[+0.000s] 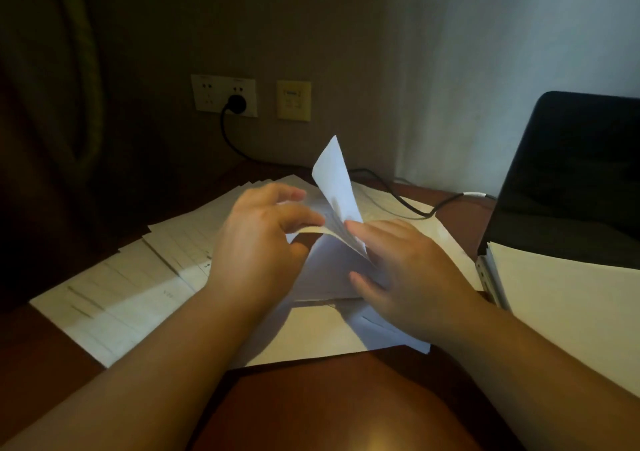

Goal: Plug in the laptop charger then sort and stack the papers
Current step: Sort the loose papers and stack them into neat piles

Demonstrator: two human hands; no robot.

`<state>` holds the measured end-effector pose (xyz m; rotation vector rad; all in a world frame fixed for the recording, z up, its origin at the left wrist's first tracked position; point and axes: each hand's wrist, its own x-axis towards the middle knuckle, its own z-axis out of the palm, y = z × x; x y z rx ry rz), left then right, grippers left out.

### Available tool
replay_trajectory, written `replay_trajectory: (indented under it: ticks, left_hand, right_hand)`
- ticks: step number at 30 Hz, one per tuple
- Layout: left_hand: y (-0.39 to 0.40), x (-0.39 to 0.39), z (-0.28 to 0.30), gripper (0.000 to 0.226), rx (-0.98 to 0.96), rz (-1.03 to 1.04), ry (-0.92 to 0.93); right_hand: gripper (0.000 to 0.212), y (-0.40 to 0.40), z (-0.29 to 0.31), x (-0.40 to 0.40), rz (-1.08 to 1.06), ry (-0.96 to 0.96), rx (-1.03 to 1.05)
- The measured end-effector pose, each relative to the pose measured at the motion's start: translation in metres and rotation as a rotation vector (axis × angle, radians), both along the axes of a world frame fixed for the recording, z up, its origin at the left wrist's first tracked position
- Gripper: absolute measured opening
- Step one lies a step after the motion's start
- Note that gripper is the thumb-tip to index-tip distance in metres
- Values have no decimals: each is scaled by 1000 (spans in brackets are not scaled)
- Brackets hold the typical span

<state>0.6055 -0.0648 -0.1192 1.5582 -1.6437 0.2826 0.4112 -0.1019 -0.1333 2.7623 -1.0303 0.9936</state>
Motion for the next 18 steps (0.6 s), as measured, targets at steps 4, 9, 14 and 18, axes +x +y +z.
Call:
replay_trajectory:
  ticks: [4,9,14,18]
  left_hand:
    - [3,0,1,25,-192,-106,-22]
    - [7,-6,7,68,-213,-36,185]
    - [-1,2,2,79,189,73,182]
    - [4,-10,-13,70,519,4,-103]
  right_hand:
    - [32,-3,-5,5,30,-82,-126]
    - [28,-1,-2,7,-4,-217,-234]
    - [74,4,12,-1,-168,-293,-48]
    - [66,4,9,0,-129,-331,-175]
